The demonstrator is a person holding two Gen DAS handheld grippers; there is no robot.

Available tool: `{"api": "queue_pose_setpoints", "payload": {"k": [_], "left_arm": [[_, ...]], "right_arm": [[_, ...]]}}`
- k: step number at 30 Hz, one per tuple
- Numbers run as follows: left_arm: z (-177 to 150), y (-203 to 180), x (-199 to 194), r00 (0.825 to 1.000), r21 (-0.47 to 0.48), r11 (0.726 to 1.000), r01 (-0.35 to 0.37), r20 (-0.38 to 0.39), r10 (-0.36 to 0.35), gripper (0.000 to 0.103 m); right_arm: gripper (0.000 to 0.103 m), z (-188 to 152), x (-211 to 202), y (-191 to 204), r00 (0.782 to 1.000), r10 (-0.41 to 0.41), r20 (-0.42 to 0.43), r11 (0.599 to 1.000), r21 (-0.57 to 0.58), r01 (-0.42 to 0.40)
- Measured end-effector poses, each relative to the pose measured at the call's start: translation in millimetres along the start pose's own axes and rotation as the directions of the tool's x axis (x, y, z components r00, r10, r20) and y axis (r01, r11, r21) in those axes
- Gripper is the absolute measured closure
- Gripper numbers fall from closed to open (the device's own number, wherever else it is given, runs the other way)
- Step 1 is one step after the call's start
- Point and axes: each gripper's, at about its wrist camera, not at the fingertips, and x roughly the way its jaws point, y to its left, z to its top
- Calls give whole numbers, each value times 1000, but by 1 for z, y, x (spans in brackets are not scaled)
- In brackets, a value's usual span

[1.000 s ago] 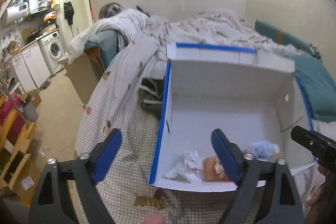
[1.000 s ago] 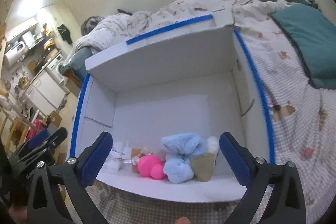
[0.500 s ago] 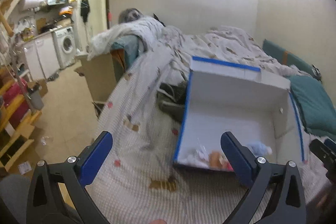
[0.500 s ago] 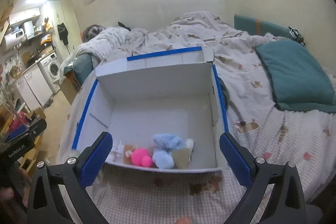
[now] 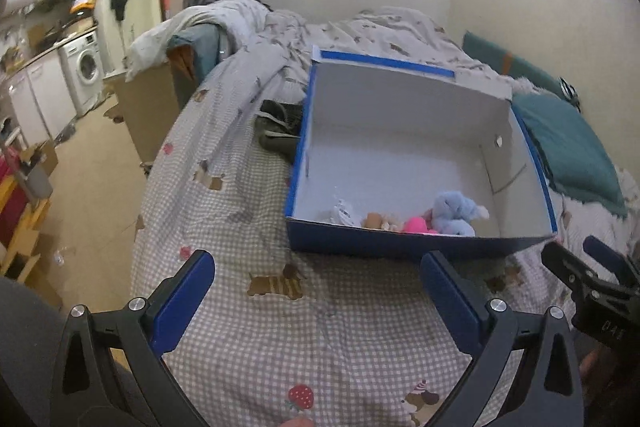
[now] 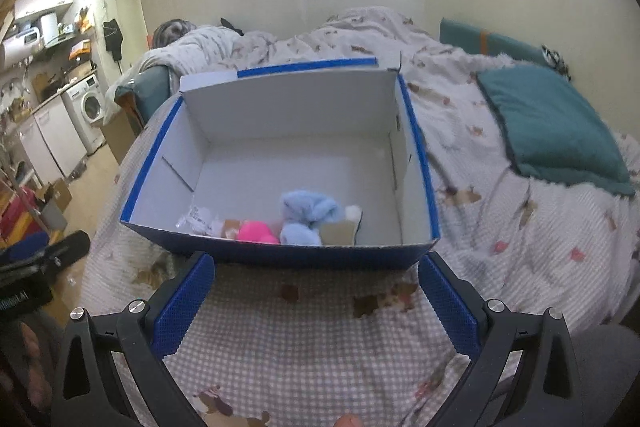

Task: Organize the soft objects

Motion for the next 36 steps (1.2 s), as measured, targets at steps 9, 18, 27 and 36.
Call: {"api": "queue_pose_setpoints", "payload": {"k": [9,18,27,36], "left_arm": [[-1,-11,8,1000,42,999,-16,13,15,0],[-4,-6,10,1000,5,1000,8,4,-8,0],[-5,-12,8,1000,31,999,5,17,-5,0],[-6,-12,9,1000,31,1000,6,10,-7,0]], "right_arm": [[0,-4,10,-1,999,4,-44,1000,15,-4],[0,-5,13,3,999,-7,-51,1000,3,7],[0,-5,14,3,999,-7,-50,1000,4,7],[0,-5,14,3,999,-7,-50,1000,4,7]]}}
